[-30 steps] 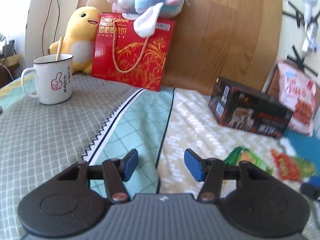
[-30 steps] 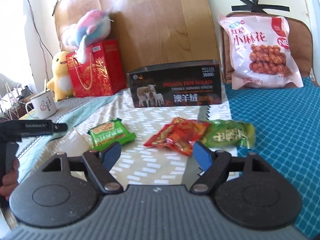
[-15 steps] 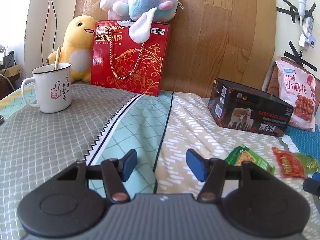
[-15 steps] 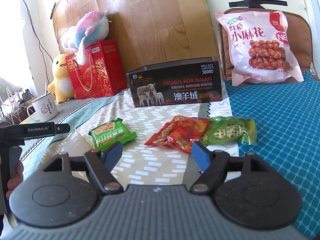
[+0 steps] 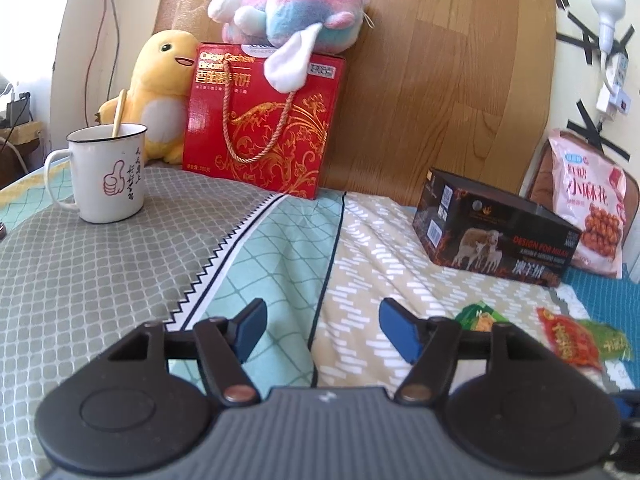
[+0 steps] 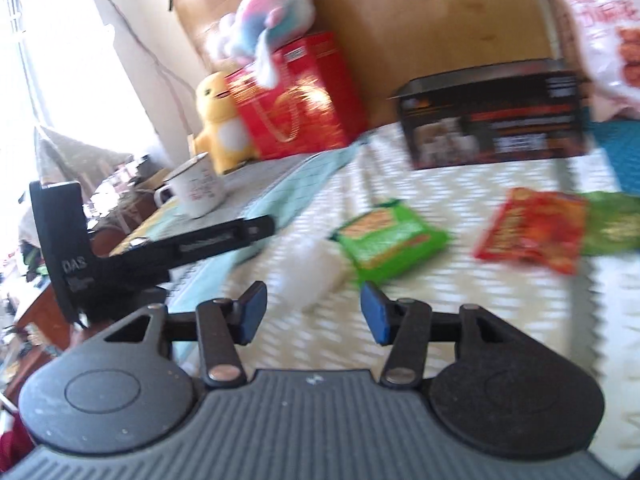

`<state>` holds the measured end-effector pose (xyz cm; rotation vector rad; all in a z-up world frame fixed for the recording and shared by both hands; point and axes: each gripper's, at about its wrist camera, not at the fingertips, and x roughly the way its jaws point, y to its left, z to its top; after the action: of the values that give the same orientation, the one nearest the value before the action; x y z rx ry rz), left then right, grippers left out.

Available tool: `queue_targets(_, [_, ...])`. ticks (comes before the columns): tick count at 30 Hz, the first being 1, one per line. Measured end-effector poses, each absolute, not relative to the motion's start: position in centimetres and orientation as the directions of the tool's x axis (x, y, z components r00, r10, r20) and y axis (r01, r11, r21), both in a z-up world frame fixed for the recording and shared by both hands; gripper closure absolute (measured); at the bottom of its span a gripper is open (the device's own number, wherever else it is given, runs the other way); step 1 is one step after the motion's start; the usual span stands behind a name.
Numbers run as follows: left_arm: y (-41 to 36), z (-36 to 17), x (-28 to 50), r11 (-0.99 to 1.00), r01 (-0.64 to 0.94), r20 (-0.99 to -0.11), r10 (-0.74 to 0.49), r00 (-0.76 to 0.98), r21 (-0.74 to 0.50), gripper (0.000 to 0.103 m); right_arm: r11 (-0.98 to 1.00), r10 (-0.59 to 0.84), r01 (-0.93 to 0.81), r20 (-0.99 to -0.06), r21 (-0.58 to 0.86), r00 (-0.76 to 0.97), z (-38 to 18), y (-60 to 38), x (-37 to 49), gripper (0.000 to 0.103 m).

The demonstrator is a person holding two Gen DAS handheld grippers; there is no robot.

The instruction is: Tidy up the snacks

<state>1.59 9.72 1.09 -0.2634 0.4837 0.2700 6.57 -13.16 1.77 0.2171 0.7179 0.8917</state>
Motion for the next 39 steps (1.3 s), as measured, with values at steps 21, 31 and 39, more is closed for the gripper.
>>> queue_targets(21, [10.4,1.1,2.0,0.933,-0.290,-0.507,0.149,0.849,-0.212,0.039,0.687,0.690,-0.654,-0.563,0.315,0.455,1.7,-14.0,6.4,0.069])
queue_targets(31, [5.5,3.1,2.3,0.968,-0.109,-0.504,-0.021,0.863,-0.227,0.044,0.831,0.499,-0.555,-0.481,0.030,0.721,2.3,-19.1,6.9,0.068])
queue_targets(39, [-0.9,3.4,5.1,0.969,0.081,-0.572,-0.205,0.794,-0.235,0.054,0.818,0.547,-0.563,-0.465,0.119,0.696,1.7,-21.5,6.4,0.067])
